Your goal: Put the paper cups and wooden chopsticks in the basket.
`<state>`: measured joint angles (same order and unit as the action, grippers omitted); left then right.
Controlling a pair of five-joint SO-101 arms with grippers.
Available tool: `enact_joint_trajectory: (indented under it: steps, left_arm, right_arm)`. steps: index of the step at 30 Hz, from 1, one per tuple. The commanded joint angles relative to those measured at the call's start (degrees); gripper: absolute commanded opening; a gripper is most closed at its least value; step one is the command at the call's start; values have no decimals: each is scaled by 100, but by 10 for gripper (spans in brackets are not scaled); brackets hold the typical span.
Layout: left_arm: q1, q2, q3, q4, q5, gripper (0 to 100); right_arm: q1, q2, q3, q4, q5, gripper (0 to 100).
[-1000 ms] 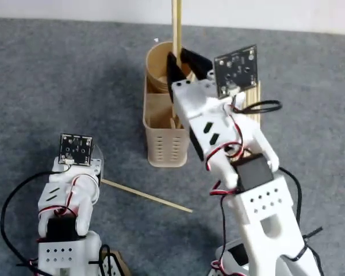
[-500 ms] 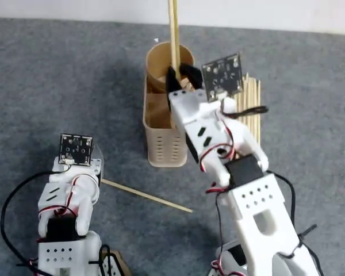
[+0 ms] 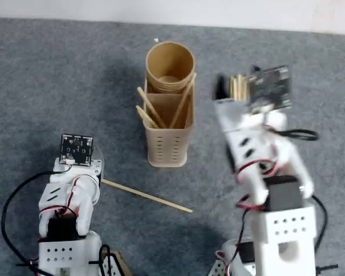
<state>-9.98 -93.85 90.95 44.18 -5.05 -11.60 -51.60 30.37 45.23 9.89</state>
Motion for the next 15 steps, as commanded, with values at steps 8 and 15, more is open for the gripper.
enact_joint_trajectory:
  steps: [8, 15]
  left_arm:
    - [101, -22, -31, -114, -62, 140]
    - [101, -22, -31, -114, -62, 140]
  right_arm:
    - [1622, 3468, -400, 479, 1196, 224]
    - [1789, 5569, -418, -453, 1477, 224]
